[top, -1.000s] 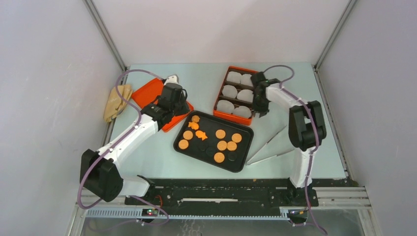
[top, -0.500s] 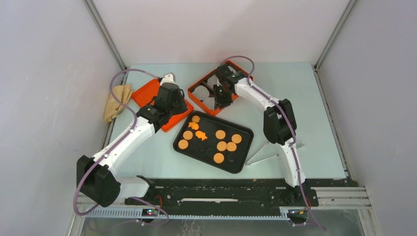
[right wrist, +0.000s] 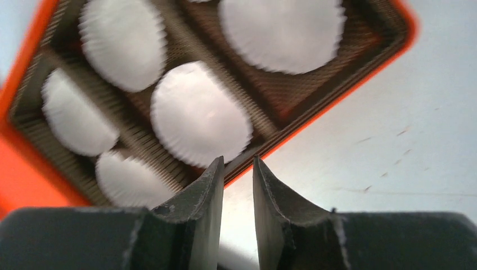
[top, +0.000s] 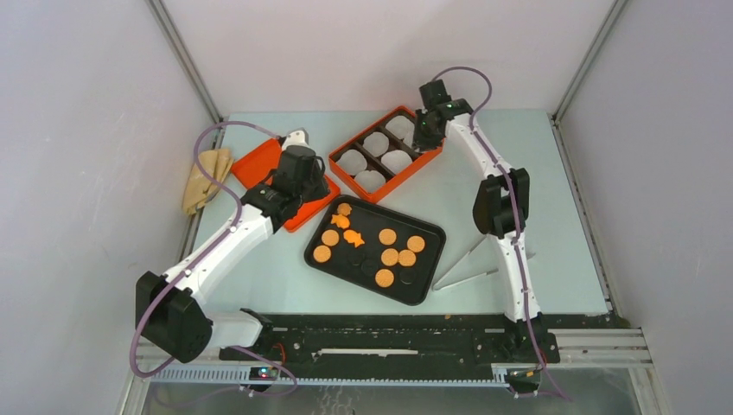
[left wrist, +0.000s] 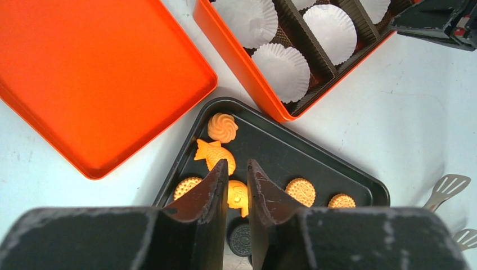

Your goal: Pack the cookies

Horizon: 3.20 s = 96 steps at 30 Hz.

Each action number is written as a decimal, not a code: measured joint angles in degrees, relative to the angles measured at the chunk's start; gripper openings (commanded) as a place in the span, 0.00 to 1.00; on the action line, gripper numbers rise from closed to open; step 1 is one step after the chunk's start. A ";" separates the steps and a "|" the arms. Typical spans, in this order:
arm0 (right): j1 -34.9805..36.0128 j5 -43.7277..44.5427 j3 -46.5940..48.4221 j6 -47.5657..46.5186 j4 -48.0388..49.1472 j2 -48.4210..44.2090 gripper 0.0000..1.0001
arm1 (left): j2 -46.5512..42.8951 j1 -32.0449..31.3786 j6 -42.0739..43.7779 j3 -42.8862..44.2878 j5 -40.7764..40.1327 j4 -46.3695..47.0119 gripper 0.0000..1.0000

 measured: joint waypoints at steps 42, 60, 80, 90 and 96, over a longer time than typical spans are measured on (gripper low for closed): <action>11.93 3.58 -45.55 5.84 14.40 -22.34 0.63 | -3.80 0.00 -0.04 -4.20 -1.51 -1.64 0.24; 16.87 16.76 -50.03 4.42 7.28 -40.96 0.65 | -6.03 -14.29 -6.12 -11.72 -2.80 -6.10 0.10; 19.54 16.65 -68.57 8.81 4.24 -57.13 0.74 | 17.88 -16.59 -9.99 -12.90 -0.85 0.42 0.05; 17.75 18.34 -77.46 16.20 1.79 -61.51 0.75 | 26.21 -13.66 -7.34 -4.24 0.92 3.37 0.04; 13.35 18.49 -89.05 21.99 0.90 -64.06 0.73 | 26.27 -12.98 -5.79 -4.13 1.57 3.61 0.03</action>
